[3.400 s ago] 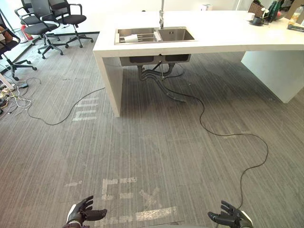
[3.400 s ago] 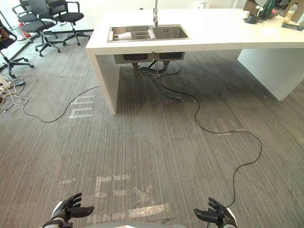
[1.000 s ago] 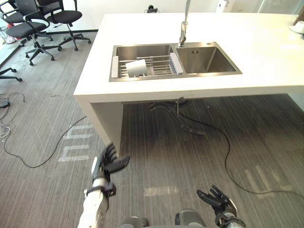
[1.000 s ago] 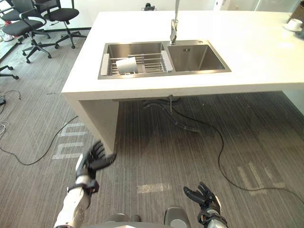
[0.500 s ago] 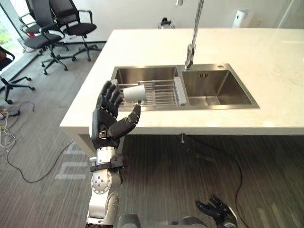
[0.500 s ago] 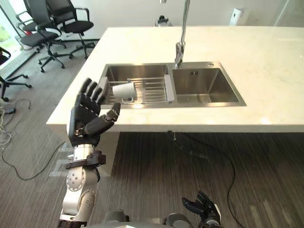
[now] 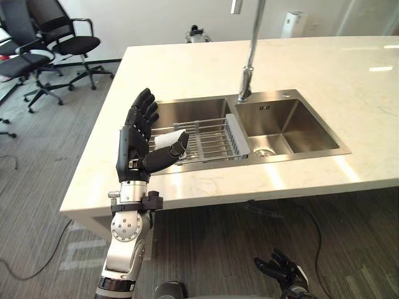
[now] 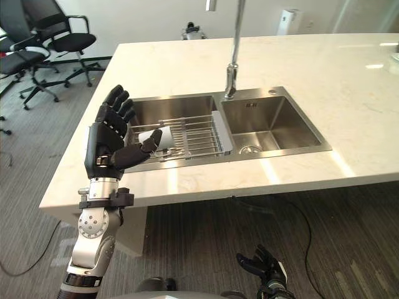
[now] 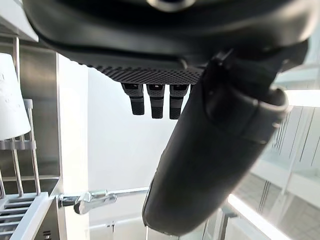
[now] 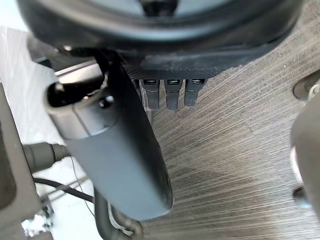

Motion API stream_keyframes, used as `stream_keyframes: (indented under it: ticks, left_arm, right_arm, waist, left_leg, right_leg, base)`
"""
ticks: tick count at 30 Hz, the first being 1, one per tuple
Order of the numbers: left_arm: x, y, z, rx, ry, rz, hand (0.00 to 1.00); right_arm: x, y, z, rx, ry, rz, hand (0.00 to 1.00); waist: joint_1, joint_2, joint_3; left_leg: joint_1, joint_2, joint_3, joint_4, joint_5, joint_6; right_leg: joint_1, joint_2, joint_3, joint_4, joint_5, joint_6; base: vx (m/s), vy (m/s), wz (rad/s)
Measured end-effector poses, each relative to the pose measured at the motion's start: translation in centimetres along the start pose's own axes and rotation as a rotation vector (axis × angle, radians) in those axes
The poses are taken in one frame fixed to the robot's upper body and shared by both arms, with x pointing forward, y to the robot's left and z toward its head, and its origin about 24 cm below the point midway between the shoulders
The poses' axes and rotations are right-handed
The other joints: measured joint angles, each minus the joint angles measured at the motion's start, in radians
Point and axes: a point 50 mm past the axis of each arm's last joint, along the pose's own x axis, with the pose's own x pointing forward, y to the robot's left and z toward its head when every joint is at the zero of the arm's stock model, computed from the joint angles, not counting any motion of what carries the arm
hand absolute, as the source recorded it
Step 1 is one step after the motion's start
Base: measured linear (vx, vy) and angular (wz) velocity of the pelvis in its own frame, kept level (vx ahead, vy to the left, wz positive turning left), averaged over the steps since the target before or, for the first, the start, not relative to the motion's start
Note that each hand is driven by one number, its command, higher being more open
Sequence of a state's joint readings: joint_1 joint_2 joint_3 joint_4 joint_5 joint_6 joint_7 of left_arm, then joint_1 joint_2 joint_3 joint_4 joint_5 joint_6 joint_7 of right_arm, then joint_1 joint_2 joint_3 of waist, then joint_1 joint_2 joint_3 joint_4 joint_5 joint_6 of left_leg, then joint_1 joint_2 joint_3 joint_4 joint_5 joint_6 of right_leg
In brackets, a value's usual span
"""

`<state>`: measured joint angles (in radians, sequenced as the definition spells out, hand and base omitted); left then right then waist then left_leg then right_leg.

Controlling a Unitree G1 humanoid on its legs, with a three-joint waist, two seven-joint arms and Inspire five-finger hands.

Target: Walk over to the sink, pick up the cup, carry it to the dishwasher, place the cup inside the dishwasher, then close the dishwasher door

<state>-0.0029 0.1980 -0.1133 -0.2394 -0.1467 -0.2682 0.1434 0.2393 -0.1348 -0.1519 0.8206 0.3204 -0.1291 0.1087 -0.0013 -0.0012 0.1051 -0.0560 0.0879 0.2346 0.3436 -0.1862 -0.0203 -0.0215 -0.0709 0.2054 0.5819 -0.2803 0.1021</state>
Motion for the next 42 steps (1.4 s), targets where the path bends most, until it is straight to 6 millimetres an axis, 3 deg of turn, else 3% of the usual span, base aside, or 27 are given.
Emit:
stream_keyframes:
  ticks: [1,2,4,6,8,9,10,13,19,23,33,42]
  left_arm:
    - [0.3,-0.4,-0.2,0.032,0.006,-0.046,0.9]
    - [0.4,-0.5,-0.4,0.049,0.011,-0.068,0.9]
    - [0.9,-0.6,-0.9,0.086,0.026,-0.098,0.9]
    - [1.4,-0.7,-1.0,0.1,0.025,-0.107,0.9]
    - [2.3,-1.2,-0.8,0.121,0.011,-0.145,0.9]
    - [2.6,-1.6,-1.1,0.134,0.015,-0.157,0.9]
    - [2.6,-2.0,-1.3,0.15,0.033,-0.18,0.9]
    - [3.5,-2.7,-0.8,0.179,-0.003,-0.23,0.9]
    - [4.9,-3.4,-1.7,0.279,0.012,-0.289,0.9]
    - [5.1,-2.5,-2.0,0.381,0.031,-0.304,0.9]
    - [6.7,0.4,-2.6,0.7,0.045,-0.342,0.9]
    - [6.0,4.3,-4.5,0.899,0.176,-0.358,0.9]
  right_arm:
    - [-0.2,-0.2,-0.4,-0.004,0.014,-0.003,0.9]
    - [-0.3,-0.3,-0.6,-0.007,0.022,-0.005,0.9]
    - [-0.6,-0.2,-1.1,-0.003,0.037,0.005,0.9]
    - [-0.8,-0.1,-1.4,0.001,0.04,0.013,0.9]
    - [-1.2,-0.3,-2.1,0.005,0.059,0.016,0.9]
    - [-1.3,-0.8,-2.1,0.001,0.064,0.0,0.9]
    - [-1.5,-1.2,-2.2,-0.007,0.069,-0.009,0.9]
    - [-1.3,-1.0,-1.4,-0.01,0.039,0.003,0.9]
    - [-1.5,-1.5,-1.6,0.02,0.035,-0.012,0.9]
    - [-1.8,-1.4,-2.4,0.032,0.058,-0.013,0.9]
    - [-2.1,-1.6,-3.4,0.037,0.101,-0.024,0.9]
    - [-2.4,-2.3,-4.2,0.028,0.139,-0.043,0.9]
  waist:
    - [-0.011,-0.008,0.005]
    - [-0.021,-0.007,0.006]
    - [-0.04,-0.008,0.002]
    - [-0.042,-0.008,0.002]
    - [-0.052,-0.034,-0.008]
    - [-0.057,-0.017,-0.007]
    - [-0.053,-0.002,-0.017]
    - [-0.043,0.01,-0.025]
    - [-0.048,0.001,-0.035]
    - [-0.052,-0.015,-0.045]
    - [-0.071,-0.019,-0.05]
    - [-0.076,-0.016,-0.047]
  left_leg:
    - [0.028,-0.007,0.004,-0.007,-0.007,0.007]
    - [0.04,-0.006,0.0,-0.008,-0.013,0.013]
    - [0.061,-0.004,-0.004,-0.007,-0.041,0.018]
    - [0.059,-0.002,-0.019,-0.005,-0.044,0.013]
    - [0.039,-0.011,-0.057,0.037,-0.064,-0.019]
    - [0.027,0.003,-0.089,0.08,-0.084,-0.04]
    - [0.031,0.023,-0.101,0.08,-0.09,-0.049]
    - [0.047,0.042,-0.105,0.043,-0.082,-0.066]
    - [0.064,0.033,-0.14,0.0,-0.067,-0.07]
    - [0.058,0.014,-0.152,-0.029,-0.05,-0.062]
    - [0.068,-0.003,-0.158,-0.127,0.016,-0.048]
    - [0.095,-0.003,-0.15,-0.209,0.065,-0.045]
  right_leg:
    - [-0.065,0.001,-0.001,0.155,0.04,0.062]
    - [-0.088,0.002,0.001,0.215,0.062,0.065]
    - [-0.145,0.004,-0.001,0.237,0.001,0.01]
    - [-0.168,0.011,0.007,0.189,-0.021,0.005]
    - [-0.16,0.016,0.047,-0.039,0.048,0.002]
    - [-0.145,0.021,0.024,-0.045,0.02,0.01]
    - [-0.132,0.04,0.008,-0.058,0.016,-0.003]
    - [-0.129,0.061,-0.001,-0.061,0.013,-0.016]
    - [-0.083,0.051,-0.039,-0.115,0.015,-0.02]
    - [-0.082,0.032,-0.049,-0.141,0.021,-0.018]
    - [-0.065,0.016,-0.053,-0.252,0.089,-0.015]
    - [-0.032,0.015,-0.05,-0.375,0.162,-0.009]
  base:
    - [0.02,0.031,-0.06]
    - [0.03,0.029,0.03]
    - [0.05,0.015,0.05]
    - [0.07,-0.087,0.29]
    - [0.13,-0.179,0.59]
    - [0.2,-0.208,0.39]
    - [0.19,-0.172,0.3]
    - [0.14,-0.111,0.04]
    - [0.03,-0.01,0.18]
    - [0.01,0.032,0.14]
    - [-0.02,0.018,0.02]
    - [-0.04,0.003,-0.03]
